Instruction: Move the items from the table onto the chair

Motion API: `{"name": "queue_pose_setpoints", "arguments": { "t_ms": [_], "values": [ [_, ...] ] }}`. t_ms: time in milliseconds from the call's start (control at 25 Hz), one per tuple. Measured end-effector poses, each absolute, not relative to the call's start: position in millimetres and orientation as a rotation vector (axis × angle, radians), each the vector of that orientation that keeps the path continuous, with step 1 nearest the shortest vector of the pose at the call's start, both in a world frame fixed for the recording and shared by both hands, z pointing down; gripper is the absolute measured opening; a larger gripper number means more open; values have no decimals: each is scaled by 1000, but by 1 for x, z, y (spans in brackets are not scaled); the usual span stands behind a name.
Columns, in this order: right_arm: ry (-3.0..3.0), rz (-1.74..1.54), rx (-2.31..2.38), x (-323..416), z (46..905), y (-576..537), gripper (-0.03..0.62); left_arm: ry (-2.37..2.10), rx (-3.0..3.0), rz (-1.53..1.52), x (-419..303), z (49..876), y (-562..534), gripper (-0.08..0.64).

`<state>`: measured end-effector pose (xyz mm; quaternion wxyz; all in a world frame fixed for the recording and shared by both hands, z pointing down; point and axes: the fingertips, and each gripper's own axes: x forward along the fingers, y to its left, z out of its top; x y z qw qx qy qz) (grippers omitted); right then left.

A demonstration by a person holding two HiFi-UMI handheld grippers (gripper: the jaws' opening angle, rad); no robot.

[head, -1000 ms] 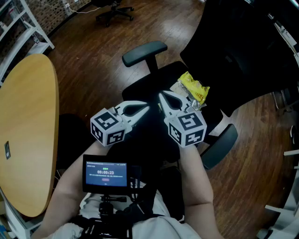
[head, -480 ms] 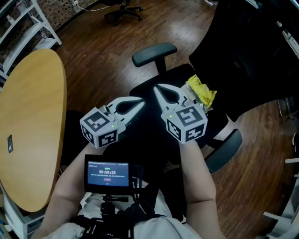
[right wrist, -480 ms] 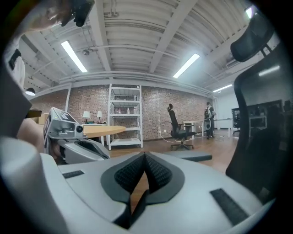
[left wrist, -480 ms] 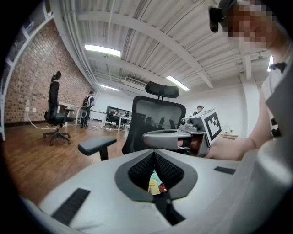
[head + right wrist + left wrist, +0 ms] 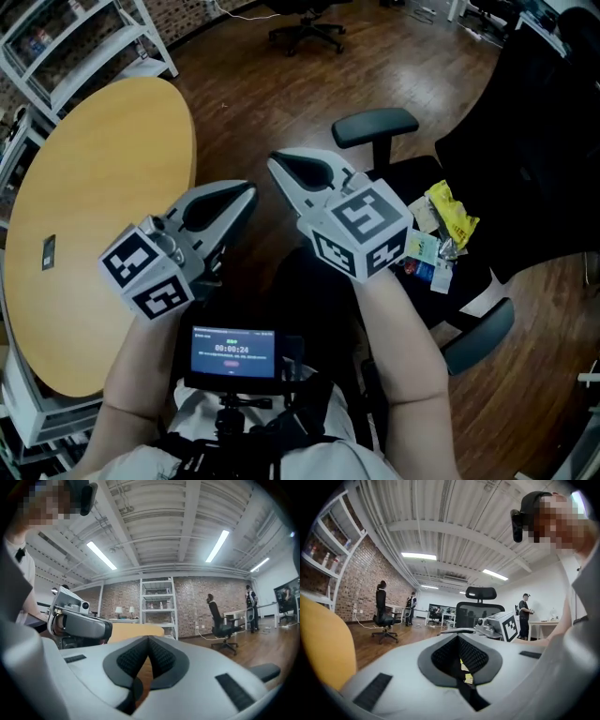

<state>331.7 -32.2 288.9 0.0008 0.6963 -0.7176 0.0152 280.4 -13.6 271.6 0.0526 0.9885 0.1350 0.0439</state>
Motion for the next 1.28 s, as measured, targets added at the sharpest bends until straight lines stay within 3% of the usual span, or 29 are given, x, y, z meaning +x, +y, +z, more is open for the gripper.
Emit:
{"name": "queue_pose_setpoints", "arguments": {
  "t_ms": [480,760,1280],
  "values": [
    [-2488,-132,1788,222,271,-124,3,49,2994,89,188,263,-86,11],
    [-2605,-233,1541,122,242,-177,3,-264,3022,22,84,235,-149,11],
    [-2680,-105,1105,-6,262,-232,12,-725,3007,62,-53,249,-209,11]
  ]
}}
